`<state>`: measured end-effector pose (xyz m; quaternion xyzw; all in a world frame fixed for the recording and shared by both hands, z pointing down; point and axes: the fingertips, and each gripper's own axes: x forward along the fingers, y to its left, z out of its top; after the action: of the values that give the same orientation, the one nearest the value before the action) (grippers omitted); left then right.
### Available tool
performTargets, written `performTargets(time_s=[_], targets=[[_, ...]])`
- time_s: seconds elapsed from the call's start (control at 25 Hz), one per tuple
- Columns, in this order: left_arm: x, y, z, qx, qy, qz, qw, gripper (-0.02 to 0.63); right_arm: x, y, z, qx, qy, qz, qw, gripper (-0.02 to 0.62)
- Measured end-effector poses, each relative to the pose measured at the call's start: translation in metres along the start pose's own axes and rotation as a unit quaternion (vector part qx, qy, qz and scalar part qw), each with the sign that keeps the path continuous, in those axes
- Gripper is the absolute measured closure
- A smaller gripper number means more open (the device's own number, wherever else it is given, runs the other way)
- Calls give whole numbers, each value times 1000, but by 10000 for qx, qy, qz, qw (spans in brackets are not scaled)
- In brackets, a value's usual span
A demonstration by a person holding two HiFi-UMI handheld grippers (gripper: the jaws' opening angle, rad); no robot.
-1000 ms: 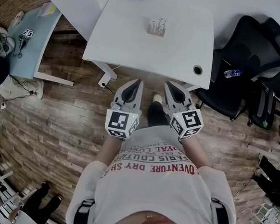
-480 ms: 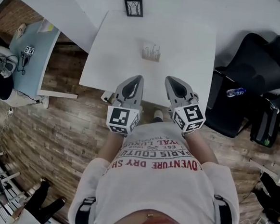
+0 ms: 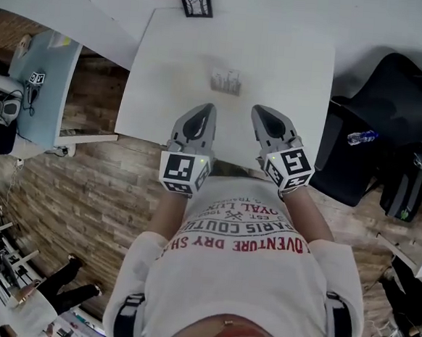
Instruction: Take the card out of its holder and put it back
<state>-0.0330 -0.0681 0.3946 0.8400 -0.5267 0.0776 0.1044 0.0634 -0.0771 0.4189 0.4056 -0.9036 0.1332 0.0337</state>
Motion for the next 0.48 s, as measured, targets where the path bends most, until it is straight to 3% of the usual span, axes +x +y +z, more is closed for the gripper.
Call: performTargets(time_s=[0.48], targets=[[58,55,-8,-119,342,-488,9982,581,59,-26,-12,82,326,-371,9987,569]])
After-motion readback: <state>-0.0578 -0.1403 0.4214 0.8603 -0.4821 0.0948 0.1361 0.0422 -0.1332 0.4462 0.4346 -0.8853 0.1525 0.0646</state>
